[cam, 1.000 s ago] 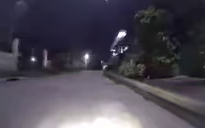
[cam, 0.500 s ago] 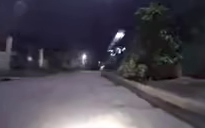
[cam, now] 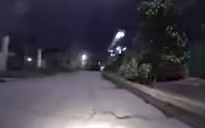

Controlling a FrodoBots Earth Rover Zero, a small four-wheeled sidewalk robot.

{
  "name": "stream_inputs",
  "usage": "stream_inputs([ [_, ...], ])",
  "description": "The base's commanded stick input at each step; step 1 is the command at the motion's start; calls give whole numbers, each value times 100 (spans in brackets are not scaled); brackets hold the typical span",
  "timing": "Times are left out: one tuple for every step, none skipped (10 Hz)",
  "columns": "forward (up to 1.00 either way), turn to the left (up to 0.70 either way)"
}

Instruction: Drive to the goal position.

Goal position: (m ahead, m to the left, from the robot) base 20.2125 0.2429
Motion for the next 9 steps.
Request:
stream_inputs([
  [70, -1],
  [70, -16],
  [70, -34],
  [70, 0],
  [70, 0],
  [70, 0],
  [70, 0],
  [70, -1],
  [70, -8],
])
